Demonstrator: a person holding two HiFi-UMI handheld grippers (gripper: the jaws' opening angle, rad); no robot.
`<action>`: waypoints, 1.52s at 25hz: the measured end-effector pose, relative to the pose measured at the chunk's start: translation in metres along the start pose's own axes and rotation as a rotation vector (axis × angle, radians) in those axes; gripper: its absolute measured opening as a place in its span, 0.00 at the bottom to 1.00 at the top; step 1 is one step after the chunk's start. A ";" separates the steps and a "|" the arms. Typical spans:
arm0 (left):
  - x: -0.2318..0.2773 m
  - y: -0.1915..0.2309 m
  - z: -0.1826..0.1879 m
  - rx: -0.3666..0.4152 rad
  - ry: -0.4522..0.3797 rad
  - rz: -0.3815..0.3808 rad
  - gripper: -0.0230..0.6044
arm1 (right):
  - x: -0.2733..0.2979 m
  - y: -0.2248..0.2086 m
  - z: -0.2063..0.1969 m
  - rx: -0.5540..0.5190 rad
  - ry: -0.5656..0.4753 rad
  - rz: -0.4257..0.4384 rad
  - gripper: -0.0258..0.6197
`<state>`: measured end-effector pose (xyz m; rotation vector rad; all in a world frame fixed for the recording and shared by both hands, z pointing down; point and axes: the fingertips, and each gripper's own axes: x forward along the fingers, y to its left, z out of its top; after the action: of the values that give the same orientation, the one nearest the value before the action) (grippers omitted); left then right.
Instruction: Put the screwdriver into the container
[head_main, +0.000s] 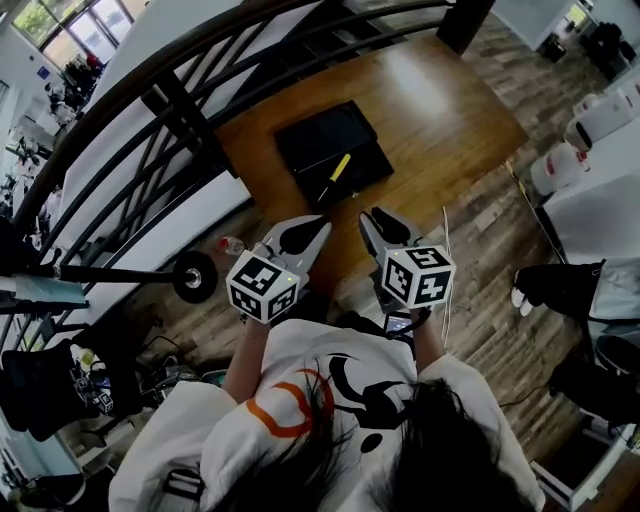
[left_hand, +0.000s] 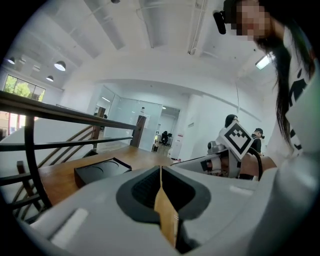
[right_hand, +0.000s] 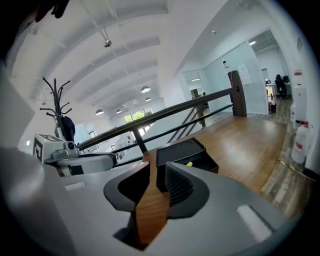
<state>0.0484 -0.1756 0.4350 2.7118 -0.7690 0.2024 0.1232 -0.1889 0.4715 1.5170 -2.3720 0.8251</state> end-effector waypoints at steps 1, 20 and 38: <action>0.001 -0.009 -0.002 -0.001 0.000 0.009 0.04 | -0.008 0.000 -0.003 -0.003 0.000 0.012 0.23; -0.004 -0.133 -0.044 -0.022 0.015 0.120 0.04 | -0.121 0.000 -0.043 -0.033 -0.031 0.150 0.14; -0.046 -0.144 -0.043 0.005 0.021 0.100 0.04 | -0.127 0.047 -0.050 -0.039 -0.061 0.172 0.12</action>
<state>0.0839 -0.0228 0.4281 2.6733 -0.9005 0.2547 0.1323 -0.0490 0.4385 1.3563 -2.5760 0.7734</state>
